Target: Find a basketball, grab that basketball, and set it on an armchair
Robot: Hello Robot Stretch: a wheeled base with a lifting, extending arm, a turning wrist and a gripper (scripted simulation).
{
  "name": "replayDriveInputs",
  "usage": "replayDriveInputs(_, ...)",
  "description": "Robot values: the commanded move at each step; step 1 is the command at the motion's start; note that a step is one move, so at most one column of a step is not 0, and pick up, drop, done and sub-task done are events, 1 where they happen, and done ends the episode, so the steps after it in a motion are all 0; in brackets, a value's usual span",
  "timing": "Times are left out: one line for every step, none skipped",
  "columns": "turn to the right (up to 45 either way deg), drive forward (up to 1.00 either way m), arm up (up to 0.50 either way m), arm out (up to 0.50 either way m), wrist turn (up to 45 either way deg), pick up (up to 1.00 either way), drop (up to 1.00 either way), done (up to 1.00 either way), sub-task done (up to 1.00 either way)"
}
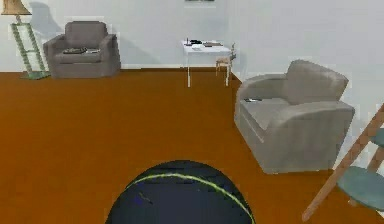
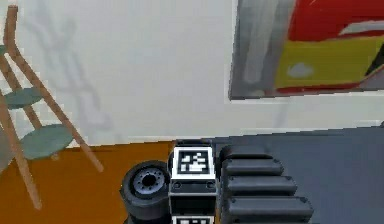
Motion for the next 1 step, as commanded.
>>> replayDriveInputs(0.0,1.00,0.00,0.00,0.0,0.00,0.00,0.00,0.00)
